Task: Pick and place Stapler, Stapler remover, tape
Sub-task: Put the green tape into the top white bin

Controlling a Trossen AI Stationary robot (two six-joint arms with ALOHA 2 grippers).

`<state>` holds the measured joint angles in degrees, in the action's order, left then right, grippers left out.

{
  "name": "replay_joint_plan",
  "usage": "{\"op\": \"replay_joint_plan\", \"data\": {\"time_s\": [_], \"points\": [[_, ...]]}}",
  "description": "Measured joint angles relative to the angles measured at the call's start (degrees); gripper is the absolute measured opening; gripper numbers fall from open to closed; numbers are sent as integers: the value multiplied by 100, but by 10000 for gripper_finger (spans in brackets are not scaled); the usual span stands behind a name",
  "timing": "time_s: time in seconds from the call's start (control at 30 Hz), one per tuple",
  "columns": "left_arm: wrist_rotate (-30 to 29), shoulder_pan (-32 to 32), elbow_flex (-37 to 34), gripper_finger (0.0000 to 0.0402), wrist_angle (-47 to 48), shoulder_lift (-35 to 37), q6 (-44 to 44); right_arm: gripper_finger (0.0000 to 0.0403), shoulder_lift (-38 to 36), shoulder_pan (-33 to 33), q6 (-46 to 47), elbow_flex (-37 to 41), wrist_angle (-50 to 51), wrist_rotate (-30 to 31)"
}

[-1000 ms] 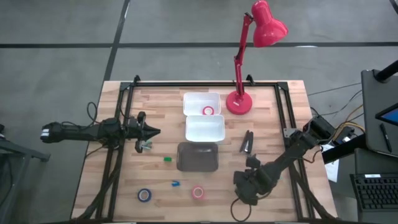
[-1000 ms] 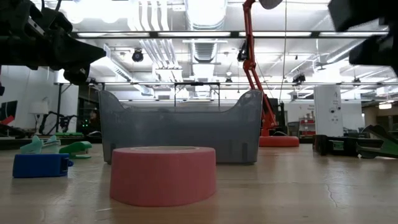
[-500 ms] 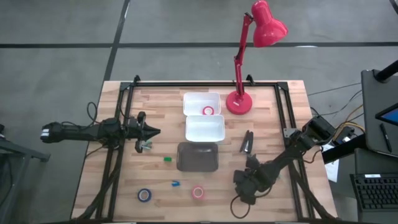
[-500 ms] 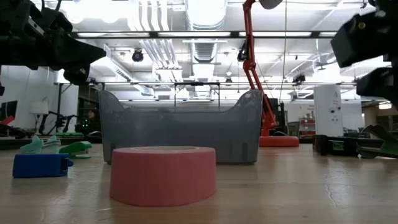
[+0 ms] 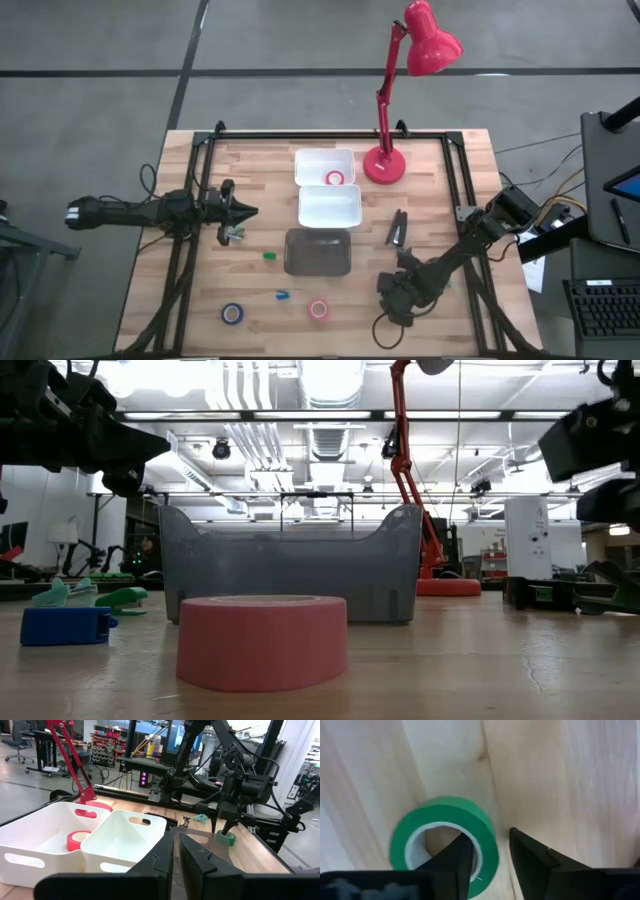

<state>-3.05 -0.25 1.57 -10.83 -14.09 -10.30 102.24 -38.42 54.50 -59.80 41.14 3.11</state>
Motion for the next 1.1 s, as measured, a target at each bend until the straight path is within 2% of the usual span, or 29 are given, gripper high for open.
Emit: {"op": "replay_joint_plan", "data": {"time_s": [0.3,0.6,0.8,0.87,0.97,1.1], "points": [[0,0,2,30,0,0,0,41,0,80,-549,-331,23,431],[0,0,2,30,0,0,0,49,-10,402,-1367,-734,127,653],[0,2,2,30,0,0,2,46,-46,728,-1887,-1323,1132,947],[0,0,1,30,0,2,2,45,-48,825,-1986,-1597,1686,1185],[0,0,0,30,15,2,1,47,-57,978,-2219,-2008,2453,1876],[0,2,0,30,31,2,0,52,-61,1260,-2707,-2491,2873,2851]]}}
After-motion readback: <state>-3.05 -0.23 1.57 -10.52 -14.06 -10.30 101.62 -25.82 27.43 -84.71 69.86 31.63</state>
